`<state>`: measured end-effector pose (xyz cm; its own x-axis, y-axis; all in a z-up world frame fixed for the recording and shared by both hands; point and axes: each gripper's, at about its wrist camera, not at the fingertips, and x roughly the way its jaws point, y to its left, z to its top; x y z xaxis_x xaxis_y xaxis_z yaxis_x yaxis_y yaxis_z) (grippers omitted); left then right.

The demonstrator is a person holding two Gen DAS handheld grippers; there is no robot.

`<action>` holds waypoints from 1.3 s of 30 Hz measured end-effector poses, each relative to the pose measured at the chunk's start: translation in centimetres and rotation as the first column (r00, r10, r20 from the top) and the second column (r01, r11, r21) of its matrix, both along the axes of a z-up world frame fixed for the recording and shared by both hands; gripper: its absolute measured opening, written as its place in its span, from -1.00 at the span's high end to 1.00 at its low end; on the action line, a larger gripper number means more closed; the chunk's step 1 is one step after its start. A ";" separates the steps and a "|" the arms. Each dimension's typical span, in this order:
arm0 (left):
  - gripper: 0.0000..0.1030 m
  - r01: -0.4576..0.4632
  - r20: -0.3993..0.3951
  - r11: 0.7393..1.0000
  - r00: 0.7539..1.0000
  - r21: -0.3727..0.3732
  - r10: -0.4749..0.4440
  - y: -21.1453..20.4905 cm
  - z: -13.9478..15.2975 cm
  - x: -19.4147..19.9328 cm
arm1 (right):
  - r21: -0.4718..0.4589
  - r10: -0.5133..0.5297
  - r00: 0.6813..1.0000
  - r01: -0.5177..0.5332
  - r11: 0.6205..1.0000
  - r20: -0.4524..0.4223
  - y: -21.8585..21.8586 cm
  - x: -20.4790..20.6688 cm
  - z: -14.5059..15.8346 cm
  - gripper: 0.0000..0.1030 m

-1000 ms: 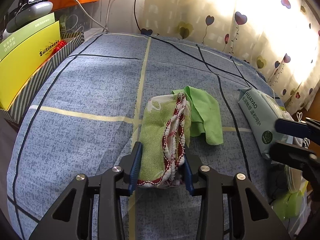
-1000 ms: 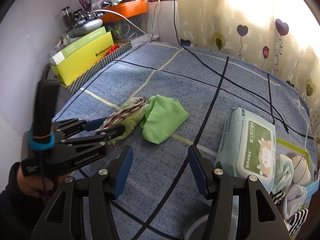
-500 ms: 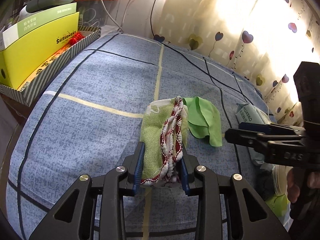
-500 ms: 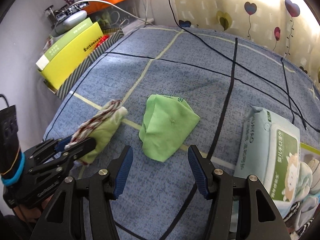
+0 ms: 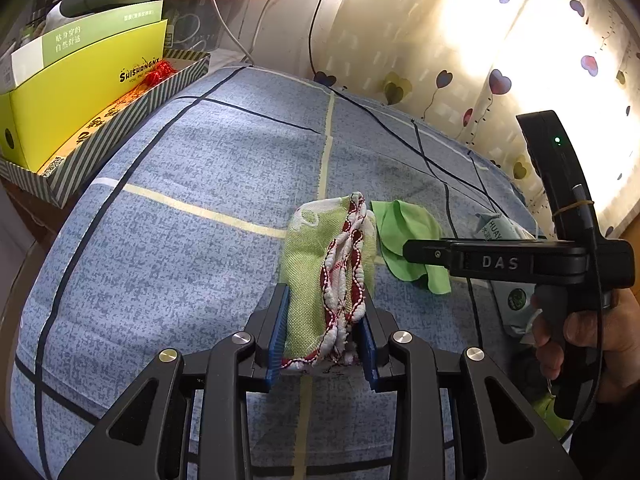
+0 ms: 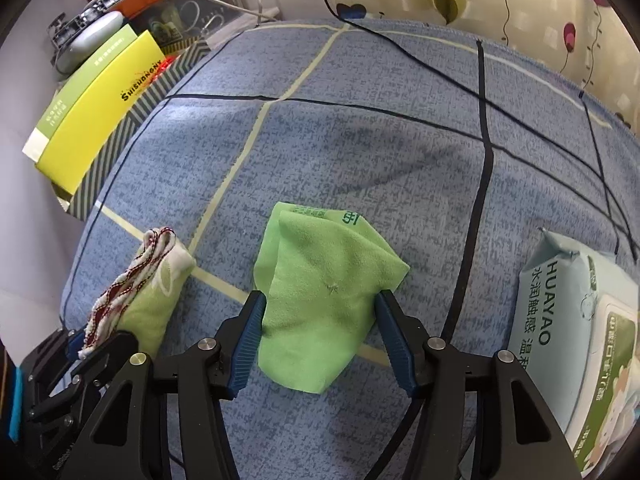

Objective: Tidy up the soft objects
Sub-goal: 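Grasp green patterned cloth with left gripper while right gripper grasps light green cloth, then lift and carry the patterned cloth and light green cloth over to the box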

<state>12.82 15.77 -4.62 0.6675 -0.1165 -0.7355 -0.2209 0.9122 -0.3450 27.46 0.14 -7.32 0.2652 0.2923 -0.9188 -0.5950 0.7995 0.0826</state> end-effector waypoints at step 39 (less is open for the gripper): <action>0.37 0.042 0.062 0.999 0.997 0.004 -0.043 -3.8 3.1 -3.1 | 0.039 0.200 0.969 -0.208 0.977 0.147 -4.9 -10.6 2.9 -0.22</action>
<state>9.75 11.97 -1.56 0.7063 -0.1442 -0.6930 -0.1601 0.9211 -0.3548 16.85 -4.75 -4.42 0.3214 0.4014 -0.8577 -0.7536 0.6568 0.0250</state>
